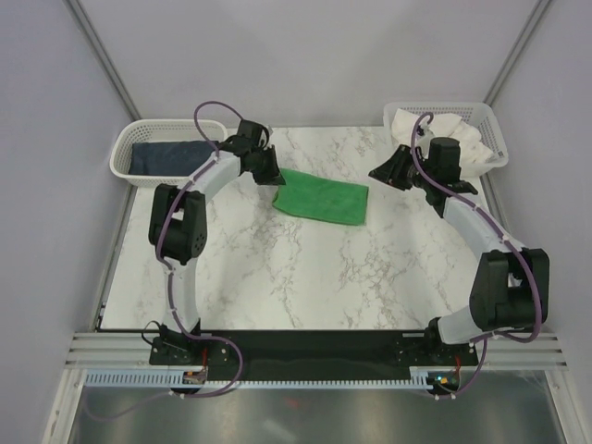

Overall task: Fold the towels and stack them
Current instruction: Neatly place the folded towel into the bin

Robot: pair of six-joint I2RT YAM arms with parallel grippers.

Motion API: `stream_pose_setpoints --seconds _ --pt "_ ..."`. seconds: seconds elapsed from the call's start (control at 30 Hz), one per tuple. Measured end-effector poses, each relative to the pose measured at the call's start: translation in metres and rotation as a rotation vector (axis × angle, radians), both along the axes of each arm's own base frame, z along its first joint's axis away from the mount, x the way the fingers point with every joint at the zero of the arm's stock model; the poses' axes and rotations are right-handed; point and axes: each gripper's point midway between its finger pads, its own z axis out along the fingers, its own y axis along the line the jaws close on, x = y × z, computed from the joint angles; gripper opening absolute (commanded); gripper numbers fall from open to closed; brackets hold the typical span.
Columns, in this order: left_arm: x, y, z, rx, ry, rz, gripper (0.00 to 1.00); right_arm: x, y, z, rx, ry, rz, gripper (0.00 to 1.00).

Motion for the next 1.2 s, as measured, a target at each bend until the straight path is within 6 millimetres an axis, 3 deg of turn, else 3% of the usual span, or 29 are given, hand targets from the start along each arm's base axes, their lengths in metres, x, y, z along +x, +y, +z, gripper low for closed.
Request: stream_pose_setpoints --seconds 0.27,0.57,0.83,0.93,1.07,1.17,1.2 --pt "0.024 0.027 0.001 0.209 -0.021 0.008 0.02 -0.006 0.001 0.023 0.01 -0.05 0.002 0.32" --pt "0.032 0.053 -0.006 0.373 -0.018 0.026 0.02 -0.007 0.001 0.024 0.009 -0.054 0.002 0.32" --pt "0.059 0.075 0.031 0.495 -0.119 0.055 0.02 -0.009 0.001 0.022 0.01 -0.048 0.005 0.34" --pt "0.066 0.086 0.043 0.537 -0.148 0.067 0.02 -0.009 0.002 0.021 0.013 -0.046 0.01 0.41" --pt "0.07 0.107 0.049 0.595 -0.159 0.078 0.02 -0.01 0.002 0.02 0.018 -0.038 0.01 0.68" --pt "0.075 0.124 0.054 0.638 -0.166 0.091 0.02 -0.011 0.002 0.017 0.018 -0.032 0.008 0.74" --pt "0.076 0.129 0.057 0.648 -0.17 0.095 0.02 -0.011 0.002 0.017 0.021 -0.029 0.006 0.88"
